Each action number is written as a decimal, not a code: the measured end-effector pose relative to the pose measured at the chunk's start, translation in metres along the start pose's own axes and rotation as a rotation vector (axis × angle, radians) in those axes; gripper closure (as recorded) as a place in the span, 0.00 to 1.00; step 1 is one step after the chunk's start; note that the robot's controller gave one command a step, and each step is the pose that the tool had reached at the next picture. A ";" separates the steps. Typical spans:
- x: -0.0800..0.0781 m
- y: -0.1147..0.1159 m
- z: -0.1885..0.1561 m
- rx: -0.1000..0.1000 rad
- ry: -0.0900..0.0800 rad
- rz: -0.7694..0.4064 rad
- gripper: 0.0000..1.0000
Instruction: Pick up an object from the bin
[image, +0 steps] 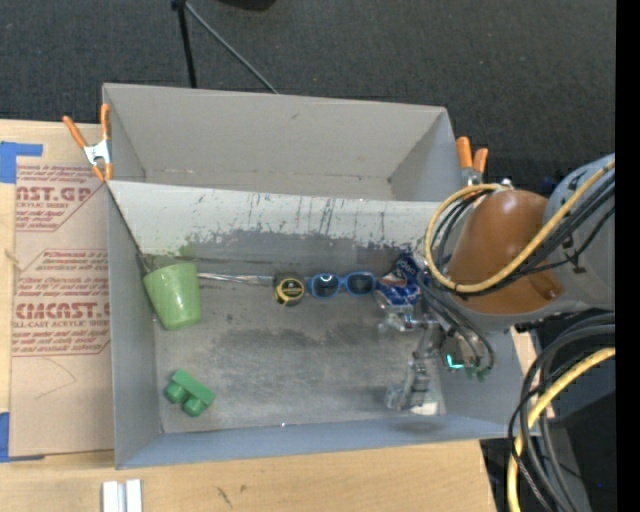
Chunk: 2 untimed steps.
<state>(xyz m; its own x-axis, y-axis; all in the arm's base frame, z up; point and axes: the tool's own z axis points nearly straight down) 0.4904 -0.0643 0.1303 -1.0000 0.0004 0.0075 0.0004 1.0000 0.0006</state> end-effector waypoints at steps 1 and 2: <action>0.001 -0.016 0.064 -0.001 -0.005 0.059 0.00; -0.008 -0.074 0.057 -0.005 -0.006 0.218 0.00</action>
Offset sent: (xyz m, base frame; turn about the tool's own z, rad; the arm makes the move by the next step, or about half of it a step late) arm -0.0012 -0.0167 -0.0603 0.0575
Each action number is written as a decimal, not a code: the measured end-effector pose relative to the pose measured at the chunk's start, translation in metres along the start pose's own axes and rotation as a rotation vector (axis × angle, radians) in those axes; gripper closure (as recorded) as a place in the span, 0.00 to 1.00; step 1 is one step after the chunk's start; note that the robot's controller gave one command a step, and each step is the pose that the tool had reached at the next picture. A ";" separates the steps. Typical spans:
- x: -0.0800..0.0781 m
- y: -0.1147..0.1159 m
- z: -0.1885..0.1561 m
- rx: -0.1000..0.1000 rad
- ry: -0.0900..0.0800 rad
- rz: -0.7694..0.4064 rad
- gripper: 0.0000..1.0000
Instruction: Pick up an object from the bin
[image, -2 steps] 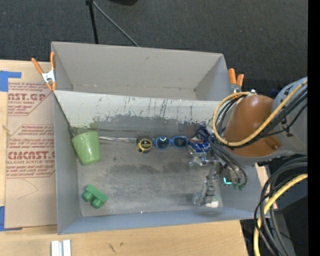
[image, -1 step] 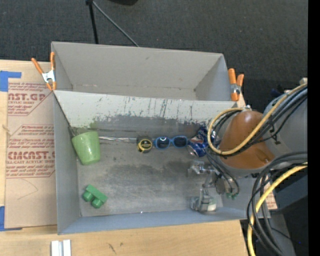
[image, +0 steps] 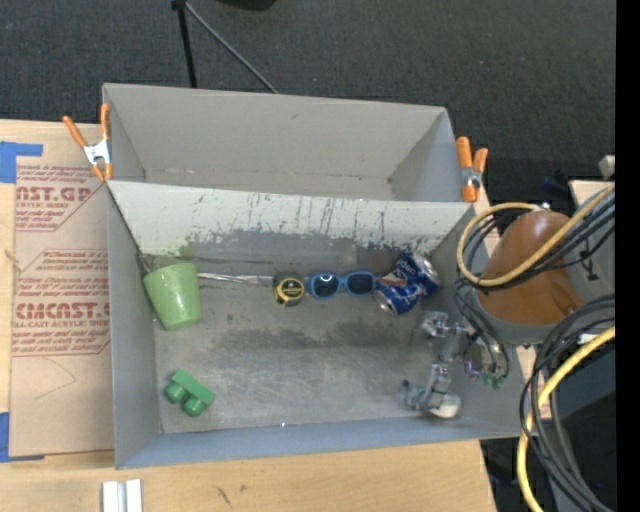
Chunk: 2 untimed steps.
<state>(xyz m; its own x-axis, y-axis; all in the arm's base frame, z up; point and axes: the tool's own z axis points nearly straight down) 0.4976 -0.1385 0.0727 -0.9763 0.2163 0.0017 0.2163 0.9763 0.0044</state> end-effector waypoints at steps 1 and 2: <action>0.010 -0.014 0.002 0.003 -0.009 -0.312 0.00; 0.011 -0.014 0.002 0.004 -0.005 -0.312 1.00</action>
Offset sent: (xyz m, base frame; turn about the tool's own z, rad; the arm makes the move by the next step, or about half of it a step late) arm -0.0155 -0.0131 -0.0027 -0.3110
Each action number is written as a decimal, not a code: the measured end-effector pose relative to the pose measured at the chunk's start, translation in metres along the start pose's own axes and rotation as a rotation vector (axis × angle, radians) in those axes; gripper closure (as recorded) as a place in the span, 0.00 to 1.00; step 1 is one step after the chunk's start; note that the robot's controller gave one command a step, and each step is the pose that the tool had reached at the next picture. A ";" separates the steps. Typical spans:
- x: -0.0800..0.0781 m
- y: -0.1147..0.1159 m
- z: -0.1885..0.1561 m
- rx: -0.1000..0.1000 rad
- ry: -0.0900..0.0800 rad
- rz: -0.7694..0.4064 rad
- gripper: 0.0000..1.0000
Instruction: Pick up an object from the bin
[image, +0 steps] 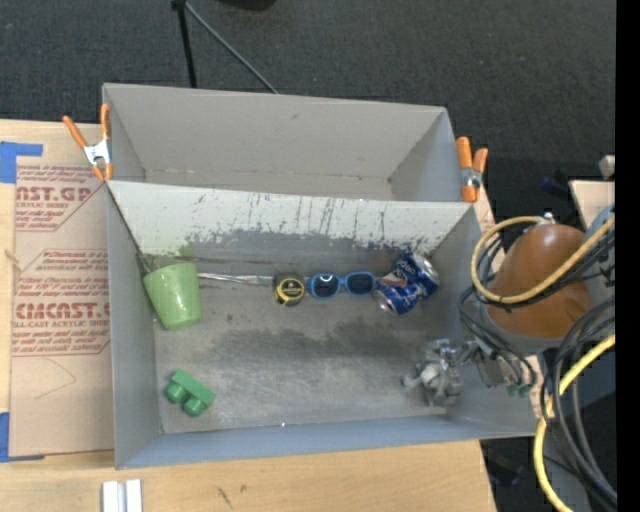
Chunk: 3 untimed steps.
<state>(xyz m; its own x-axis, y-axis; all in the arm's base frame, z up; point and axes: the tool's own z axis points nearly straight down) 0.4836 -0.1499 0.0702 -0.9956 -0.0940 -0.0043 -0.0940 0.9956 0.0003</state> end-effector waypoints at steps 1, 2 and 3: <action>-0.017 0.006 -0.128 0.003 -0.005 0.013 1.00; -0.021 0.008 -0.191 0.003 -0.003 -0.401 1.00; -0.035 -0.006 -0.183 -0.001 0.001 -0.775 1.00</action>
Offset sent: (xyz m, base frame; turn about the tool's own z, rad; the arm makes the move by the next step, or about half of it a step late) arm 0.0134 0.0072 0.1245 0.0125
